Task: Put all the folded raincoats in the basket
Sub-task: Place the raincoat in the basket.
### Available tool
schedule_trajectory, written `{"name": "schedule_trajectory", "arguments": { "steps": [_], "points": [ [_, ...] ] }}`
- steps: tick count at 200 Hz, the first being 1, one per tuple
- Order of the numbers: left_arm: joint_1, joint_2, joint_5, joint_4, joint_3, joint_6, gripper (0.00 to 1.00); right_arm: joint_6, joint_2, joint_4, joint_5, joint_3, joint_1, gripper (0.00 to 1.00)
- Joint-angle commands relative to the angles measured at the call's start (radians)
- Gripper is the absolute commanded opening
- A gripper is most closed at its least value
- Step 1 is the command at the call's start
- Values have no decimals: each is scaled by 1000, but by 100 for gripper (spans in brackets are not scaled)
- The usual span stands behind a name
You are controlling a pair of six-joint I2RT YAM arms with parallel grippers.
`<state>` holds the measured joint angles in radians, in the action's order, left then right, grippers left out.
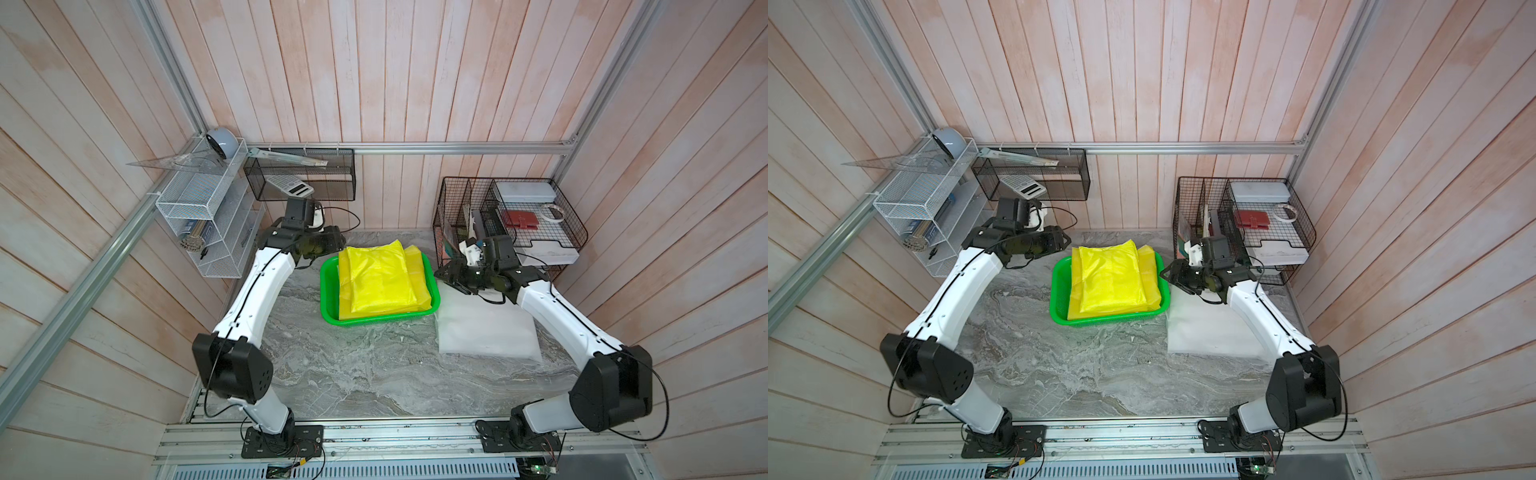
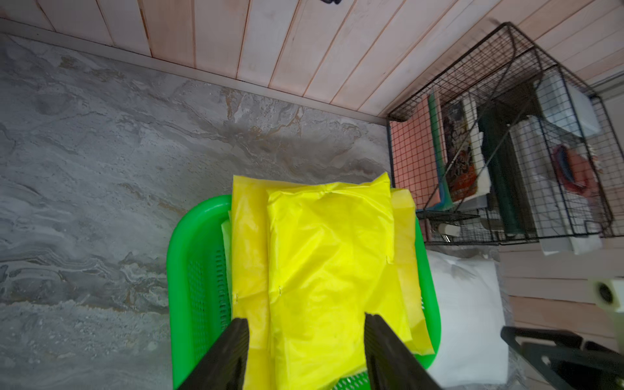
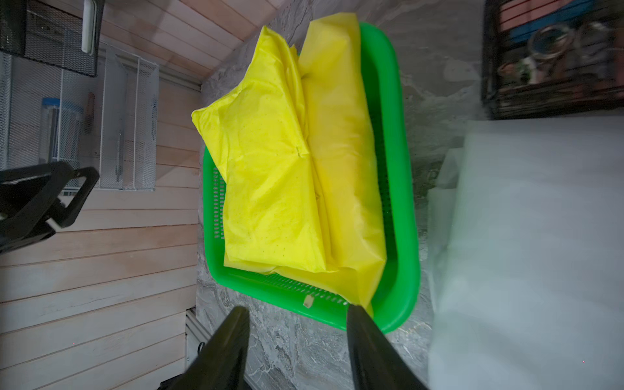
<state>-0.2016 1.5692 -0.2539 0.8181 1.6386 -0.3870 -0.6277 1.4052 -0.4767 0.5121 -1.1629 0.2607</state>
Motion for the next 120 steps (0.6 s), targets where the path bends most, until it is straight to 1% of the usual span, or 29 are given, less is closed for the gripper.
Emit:
{"name": "schedule_trajectory", "arguments": {
  "steps": [1,14,31,50,57,64,75,90,108,120],
  "points": [
    [-8,-159,-75,-80,-247,-64,59,101,-58,-160,-116,84,-26,56],
    [-20,-281,-106,-133,-407,-107,58,117,-93,-167,-147,143,-25,57],
    [-45,-406,-126,-174,-585,-180,57,96,-121,-130,-129,237,-20,57],
    [-105,-492,-126,-183,-716,-228,57,52,-127,-47,-116,337,6,55],
    [-135,-519,-119,-180,-747,-240,56,40,-119,-17,-119,358,24,54],
    [-159,-540,-109,-180,-775,-253,56,28,-106,11,-127,374,44,51],
    [-183,-574,-101,-178,-810,-269,56,15,-77,45,-146,381,72,48],
    [-187,-609,-97,-149,-836,-265,52,1,-35,86,-158,384,81,47],
    [-188,-639,-64,-89,-837,-245,52,23,12,75,-167,346,70,45],
    [-187,-654,-64,-73,-842,-245,52,47,49,39,-167,305,54,44]
  ]
}}
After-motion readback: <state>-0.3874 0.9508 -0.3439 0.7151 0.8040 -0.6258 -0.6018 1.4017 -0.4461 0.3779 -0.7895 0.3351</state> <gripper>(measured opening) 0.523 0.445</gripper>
